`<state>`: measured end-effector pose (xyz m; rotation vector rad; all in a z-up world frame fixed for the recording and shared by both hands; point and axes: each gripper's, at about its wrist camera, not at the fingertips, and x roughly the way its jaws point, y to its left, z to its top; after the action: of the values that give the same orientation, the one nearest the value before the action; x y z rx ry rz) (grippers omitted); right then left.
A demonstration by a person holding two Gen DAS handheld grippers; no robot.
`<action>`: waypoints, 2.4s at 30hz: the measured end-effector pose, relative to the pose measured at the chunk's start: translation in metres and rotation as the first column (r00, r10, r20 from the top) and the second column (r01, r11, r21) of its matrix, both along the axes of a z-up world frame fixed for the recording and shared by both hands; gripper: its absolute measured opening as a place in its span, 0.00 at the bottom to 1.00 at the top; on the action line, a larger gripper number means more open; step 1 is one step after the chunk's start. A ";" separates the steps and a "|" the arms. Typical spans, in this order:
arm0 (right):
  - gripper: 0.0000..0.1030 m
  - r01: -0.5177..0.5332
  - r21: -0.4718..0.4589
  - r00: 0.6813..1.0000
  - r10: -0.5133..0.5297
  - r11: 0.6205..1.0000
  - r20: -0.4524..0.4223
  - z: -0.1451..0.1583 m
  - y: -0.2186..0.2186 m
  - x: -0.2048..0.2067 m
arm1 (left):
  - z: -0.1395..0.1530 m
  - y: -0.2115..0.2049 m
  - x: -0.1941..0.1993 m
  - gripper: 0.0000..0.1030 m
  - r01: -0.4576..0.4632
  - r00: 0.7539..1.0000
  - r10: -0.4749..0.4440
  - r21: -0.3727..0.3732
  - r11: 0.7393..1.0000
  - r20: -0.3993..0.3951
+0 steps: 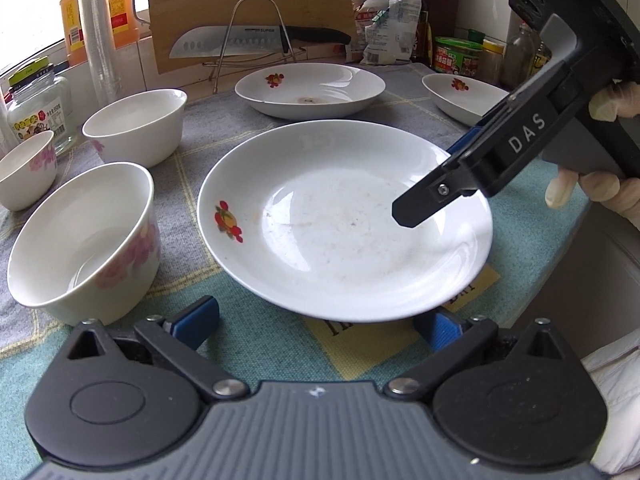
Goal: Organize plates and bowls
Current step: 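Grasp the plate rim with the right gripper while the left gripper releases it, then hold the flowered plate up with the right gripper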
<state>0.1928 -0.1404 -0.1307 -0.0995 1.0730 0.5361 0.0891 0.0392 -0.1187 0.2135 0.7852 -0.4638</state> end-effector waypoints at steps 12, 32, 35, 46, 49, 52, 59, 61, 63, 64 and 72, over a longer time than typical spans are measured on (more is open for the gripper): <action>1.00 -0.102 0.021 0.995 0.102 0.995 -0.009 0.000 0.006 0.023 | 0.000 0.001 0.005 1.00 0.026 1.000 -0.025 0.007 1.000 -0.009; 1.00 -0.192 -0.006 0.981 0.191 0.981 -0.024 -0.001 0.017 0.038 | 0.001 0.007 0.007 0.99 0.169 0.985 -0.169 0.015 0.985 0.020; 1.00 -0.200 0.018 0.979 0.201 0.980 -0.041 0.000 0.015 0.042 | 0.001 0.008 0.006 0.99 0.174 0.984 -0.174 0.010 0.985 0.031; 1.00 -0.230 0.080 0.968 0.236 0.970 -0.084 0.002 0.015 0.055 | 0.000 0.009 0.004 0.99 0.175 0.983 -0.175 0.006 0.985 0.051; 0.99 -0.237 0.110 0.963 0.248 0.965 -0.101 0.002 0.015 0.059 | 0.000 0.009 0.004 0.99 0.169 0.984 -0.169 0.012 0.986 0.057; 0.98 -0.254 0.104 0.960 0.264 0.962 -0.098 0.003 0.018 0.059 | 0.000 0.010 0.003 0.99 0.163 0.984 -0.164 0.014 0.987 0.065; 0.94 -0.247 0.125 0.961 0.260 0.961 -0.097 0.002 0.016 0.064 | 0.001 0.009 0.002 0.99 0.162 0.984 -0.162 0.013 0.987 0.069; 0.93 -0.245 0.122 0.962 0.257 0.962 -0.096 0.002 0.016 0.064 | 0.001 0.008 0.000 0.99 0.170 0.982 -0.172 0.023 0.985 0.082; 0.91 -0.240 0.112 0.963 0.251 0.964 -0.100 0.003 0.016 0.064 | 0.001 0.007 -0.001 0.99 0.183 0.978 -0.186 0.035 0.982 0.099; 0.91 -0.243 0.108 0.962 0.254 0.964 -0.100 0.003 0.017 0.063 | 0.002 0.005 -0.002 0.99 0.192 0.974 -0.196 0.045 0.980 0.112; 0.89 -0.246 0.105 0.963 0.255 0.964 -0.090 0.002 0.015 0.063 | 0.002 0.003 0.002 0.98 0.193 0.975 -0.196 0.044 0.980 0.106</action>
<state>0.2553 -0.1251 -0.1282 -0.1285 1.1411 0.8265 0.0915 0.0422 -0.1170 0.3465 0.6673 -0.6189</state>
